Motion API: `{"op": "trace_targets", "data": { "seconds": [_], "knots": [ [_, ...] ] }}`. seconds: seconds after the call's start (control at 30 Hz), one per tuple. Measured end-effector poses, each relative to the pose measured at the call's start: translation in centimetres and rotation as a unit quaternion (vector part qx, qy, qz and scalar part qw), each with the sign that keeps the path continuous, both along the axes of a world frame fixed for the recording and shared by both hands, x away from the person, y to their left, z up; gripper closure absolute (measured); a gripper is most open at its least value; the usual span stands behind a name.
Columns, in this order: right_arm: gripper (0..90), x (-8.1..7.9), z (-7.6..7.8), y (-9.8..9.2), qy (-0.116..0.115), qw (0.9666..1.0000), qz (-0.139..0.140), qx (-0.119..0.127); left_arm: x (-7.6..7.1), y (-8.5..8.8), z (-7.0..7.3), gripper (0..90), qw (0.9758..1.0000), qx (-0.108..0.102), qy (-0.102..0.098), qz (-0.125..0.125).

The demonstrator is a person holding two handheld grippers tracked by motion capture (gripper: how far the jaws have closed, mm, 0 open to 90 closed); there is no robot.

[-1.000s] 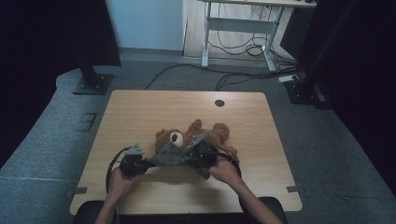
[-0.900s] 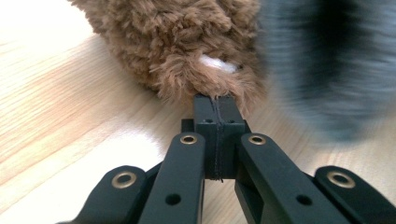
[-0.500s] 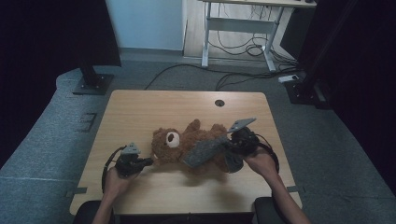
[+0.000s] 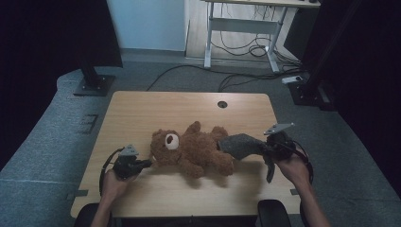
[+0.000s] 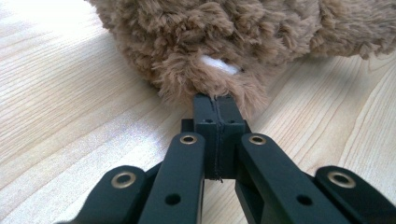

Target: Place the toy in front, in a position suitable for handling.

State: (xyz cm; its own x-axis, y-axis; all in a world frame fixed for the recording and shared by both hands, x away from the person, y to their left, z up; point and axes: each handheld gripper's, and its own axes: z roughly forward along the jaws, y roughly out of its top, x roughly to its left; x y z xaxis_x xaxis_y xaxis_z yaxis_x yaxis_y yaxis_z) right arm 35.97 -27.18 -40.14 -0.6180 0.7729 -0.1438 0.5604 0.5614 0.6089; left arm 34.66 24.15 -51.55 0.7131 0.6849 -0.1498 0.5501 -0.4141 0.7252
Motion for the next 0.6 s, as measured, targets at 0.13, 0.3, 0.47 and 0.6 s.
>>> {"op": "trace_targets", "data": {
  "seconds": [0.13, 0.3, 0.47, 0.6],
  "knots": [
    [81.9, -0.1, -1.9, -0.8, 0.016, 0.9996, -0.021, -0.013, 0.0, 0.0, 0.0, 89.1, 1.0, 0.002, 0.001, -0.002],
    [81.6, -0.3, -4.8, -0.1, 0.043, 0.999, -0.01, 0.0, 0.0, 0.0, -0.1, 88.5, 1.0, 0.004, -0.001, -0.003],
    [81.0, -0.4, -8.6, 1.6, 0.072, 0.9973, 0.011, 0.003, 0.0, 0.0, -0.1, 87.4, 1.0, 0.005, -0.003, -0.004],
    [80.2, -0.7, -11.1, 2.4, 0.09, 0.9958, 0.016, 0.01, -0.1, 0.0, -0.1, 86.8, 1.0, 0.005, -0.005, -0.003]
  ]
}}
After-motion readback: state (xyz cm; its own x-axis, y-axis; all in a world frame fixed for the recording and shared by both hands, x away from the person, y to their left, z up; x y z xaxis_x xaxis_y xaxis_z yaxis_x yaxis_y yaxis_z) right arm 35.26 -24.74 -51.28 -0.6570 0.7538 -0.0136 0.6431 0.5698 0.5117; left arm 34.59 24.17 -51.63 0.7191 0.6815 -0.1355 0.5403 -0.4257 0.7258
